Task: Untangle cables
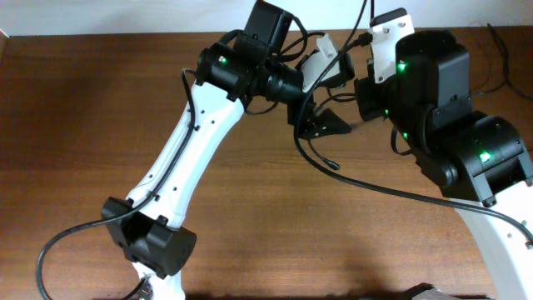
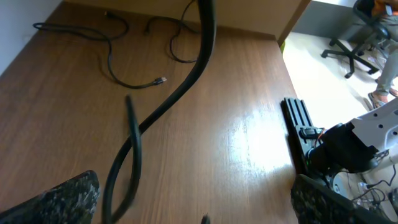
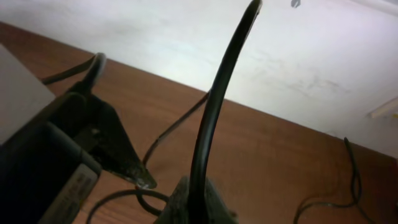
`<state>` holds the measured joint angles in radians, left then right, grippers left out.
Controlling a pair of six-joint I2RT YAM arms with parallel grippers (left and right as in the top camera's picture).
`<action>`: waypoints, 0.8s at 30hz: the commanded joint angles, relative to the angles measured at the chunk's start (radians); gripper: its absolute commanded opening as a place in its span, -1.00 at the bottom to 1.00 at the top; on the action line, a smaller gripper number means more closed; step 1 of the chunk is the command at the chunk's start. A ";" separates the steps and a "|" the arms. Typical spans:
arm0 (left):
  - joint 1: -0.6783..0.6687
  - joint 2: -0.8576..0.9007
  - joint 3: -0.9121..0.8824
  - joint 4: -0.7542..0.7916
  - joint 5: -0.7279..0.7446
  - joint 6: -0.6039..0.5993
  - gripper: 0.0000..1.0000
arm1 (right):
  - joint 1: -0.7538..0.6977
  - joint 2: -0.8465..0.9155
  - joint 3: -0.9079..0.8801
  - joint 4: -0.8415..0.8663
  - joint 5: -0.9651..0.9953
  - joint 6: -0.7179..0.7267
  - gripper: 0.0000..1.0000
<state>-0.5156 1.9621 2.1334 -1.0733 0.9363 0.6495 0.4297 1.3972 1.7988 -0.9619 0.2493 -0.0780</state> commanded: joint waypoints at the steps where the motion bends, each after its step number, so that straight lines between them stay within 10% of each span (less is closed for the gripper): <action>1: -0.027 0.020 0.008 -0.001 0.025 0.038 0.98 | -0.006 0.001 0.000 -0.012 -0.037 0.008 -0.93; 24: -0.054 0.020 0.008 -0.013 -0.053 0.037 0.86 | -0.005 -0.005 0.035 -0.014 -0.146 0.008 -0.92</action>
<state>-0.5571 1.9736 2.1334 -1.0878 0.9009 0.6743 0.4229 1.3972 1.8034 -0.9817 0.1577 -0.0784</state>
